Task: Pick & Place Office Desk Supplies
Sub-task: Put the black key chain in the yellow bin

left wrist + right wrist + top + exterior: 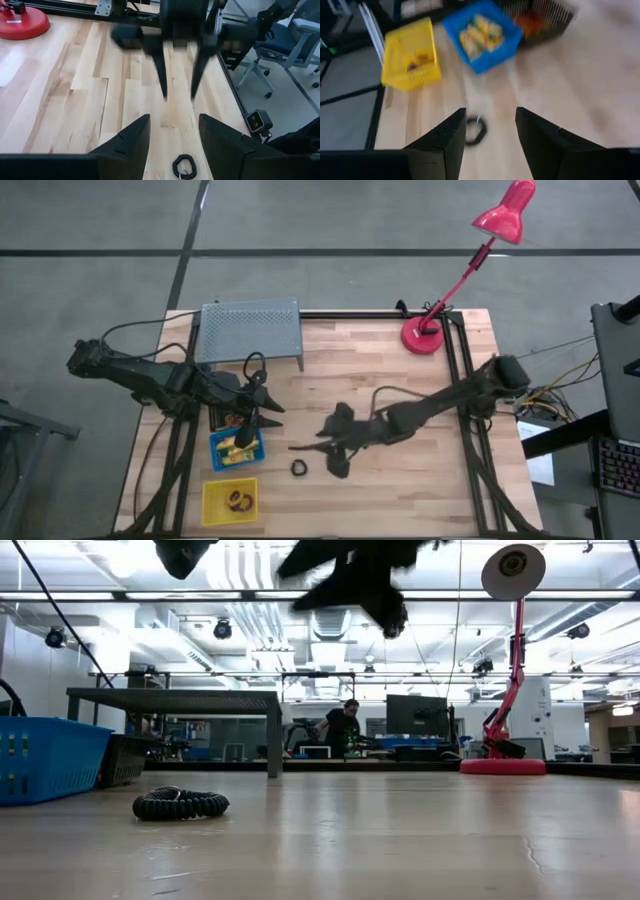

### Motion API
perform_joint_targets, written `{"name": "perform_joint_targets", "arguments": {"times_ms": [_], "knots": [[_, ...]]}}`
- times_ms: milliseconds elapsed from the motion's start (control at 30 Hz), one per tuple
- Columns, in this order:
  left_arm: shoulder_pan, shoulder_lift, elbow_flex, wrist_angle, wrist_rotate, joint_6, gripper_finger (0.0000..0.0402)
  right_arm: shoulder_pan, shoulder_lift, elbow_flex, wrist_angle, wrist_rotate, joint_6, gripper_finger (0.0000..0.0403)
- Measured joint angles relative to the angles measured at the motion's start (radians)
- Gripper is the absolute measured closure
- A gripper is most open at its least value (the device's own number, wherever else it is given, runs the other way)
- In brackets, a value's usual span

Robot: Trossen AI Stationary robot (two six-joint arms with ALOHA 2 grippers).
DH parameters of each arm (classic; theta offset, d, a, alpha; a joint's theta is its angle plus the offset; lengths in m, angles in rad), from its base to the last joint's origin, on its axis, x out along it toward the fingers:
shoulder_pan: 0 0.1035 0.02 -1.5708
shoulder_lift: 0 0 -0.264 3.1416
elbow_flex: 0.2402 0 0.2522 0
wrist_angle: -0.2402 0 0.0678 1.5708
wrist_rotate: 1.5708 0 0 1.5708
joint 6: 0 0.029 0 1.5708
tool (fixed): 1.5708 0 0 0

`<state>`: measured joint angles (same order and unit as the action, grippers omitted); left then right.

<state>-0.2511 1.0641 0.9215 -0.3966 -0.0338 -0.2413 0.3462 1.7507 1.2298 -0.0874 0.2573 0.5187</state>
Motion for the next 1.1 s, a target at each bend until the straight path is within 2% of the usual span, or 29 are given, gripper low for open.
{"name": "perform_joint_targets", "arguments": {"times_ms": [200, 333, 533, 633, 833, 1033, 1100], "knots": [[0.0, 0.0, 0.0, -0.001, 0.0, 0.0, 0.0228, 0.021, -0.15, -0.074, -0.013, 0.07, -0.134, 0.0234], [0.0, 0.0, 0.0, -0.001, 0.0, 0.0, 0.0228, 0.045, -0.268, -0.165, 0.056, 0.114, -0.21, 0.0234], [0.0, 0.0, 0.0, -0.006, 0.0, 0.0, 0.0228, 0.067, -0.457, -0.372, 0.303, 0.125, -0.367, 0.0234], [0.0, 0.0, 0.0, -0.008, 0.0, 0.0, 0.0228, 0.066, -0.562, -0.478, 0.42, 0.074, -0.425, 0.0234], [0.0, 0.0, 0.0, -0.01, 0.0, 0.0, 0.0228, 0.06, -0.772, -0.652, 0.461, -0.013, -0.448, 0.0236], [0.0, 0.0, 0.0, -0.02, 0.0, 0.0, 0.0228, 0.06, -0.996, -0.842, 0.457, 0.056, -0.441, 0.0251], [0.0, 0.0, 0.0, -0.022, 0.0, 0.0, 0.0228, 0.06, -1.07, -0.901, 0.464, 0.05, -0.402, 0.0256]]}}
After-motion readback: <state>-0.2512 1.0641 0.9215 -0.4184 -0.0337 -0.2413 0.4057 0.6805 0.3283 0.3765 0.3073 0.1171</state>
